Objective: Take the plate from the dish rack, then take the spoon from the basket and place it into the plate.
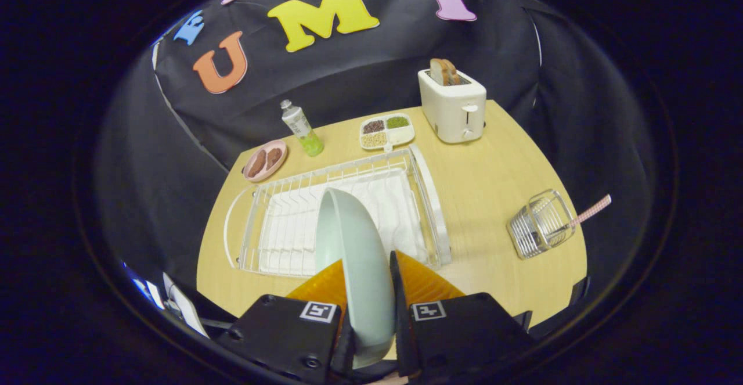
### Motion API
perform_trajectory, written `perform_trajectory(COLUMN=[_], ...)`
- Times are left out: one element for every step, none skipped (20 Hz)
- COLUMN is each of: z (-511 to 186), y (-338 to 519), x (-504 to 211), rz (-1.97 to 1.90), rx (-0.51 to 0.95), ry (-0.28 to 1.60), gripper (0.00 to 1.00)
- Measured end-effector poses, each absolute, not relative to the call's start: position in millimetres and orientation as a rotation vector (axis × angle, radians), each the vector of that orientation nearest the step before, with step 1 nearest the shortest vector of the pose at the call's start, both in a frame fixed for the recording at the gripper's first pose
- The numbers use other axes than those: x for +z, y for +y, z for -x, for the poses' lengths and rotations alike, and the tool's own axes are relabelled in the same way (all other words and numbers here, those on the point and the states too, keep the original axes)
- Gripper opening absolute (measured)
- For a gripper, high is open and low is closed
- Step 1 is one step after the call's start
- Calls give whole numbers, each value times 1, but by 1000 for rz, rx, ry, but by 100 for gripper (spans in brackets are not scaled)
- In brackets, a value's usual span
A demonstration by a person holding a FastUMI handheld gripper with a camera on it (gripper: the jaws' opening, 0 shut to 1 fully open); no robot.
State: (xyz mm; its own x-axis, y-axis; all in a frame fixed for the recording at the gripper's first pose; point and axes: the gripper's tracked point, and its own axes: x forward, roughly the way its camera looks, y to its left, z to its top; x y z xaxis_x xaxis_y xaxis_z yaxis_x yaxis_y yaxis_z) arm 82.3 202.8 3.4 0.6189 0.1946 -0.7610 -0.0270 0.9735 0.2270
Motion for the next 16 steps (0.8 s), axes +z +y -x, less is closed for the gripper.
perform_trajectory(z=[-72, -62, -54, -47, -40, -33, -29, -26, -26, -26, -27, -27, -26, -26, -26, -27], y=[199, 194, 189, 184, 181, 177, 174, 170, 167, 164, 160, 158, 157, 158, 160, 160], x=[-4, -14, -23, -34, -43, -54, -64, -73, -82, -89, -97, -105, -112, -117, -120, -124], rz=[-210, -218, -227, -247, -271, -298, -323, -344, -357, -364, -371, -383, -405, -430, -465, -494], rx=[135, 138, 138, 130, 130, 132, 131, 126, 122, 119, 105, 100, 104, 109, 122, 131], ry=[899, 899, 902, 907, 917, 929, 938, 943, 949, 943, 939, 944, 953, 965, 969, 974], gripper=[34, 34, 34, 34, 34, 34, 34, 34, 34, 34, 34, 34, 34, 34, 34, 34])
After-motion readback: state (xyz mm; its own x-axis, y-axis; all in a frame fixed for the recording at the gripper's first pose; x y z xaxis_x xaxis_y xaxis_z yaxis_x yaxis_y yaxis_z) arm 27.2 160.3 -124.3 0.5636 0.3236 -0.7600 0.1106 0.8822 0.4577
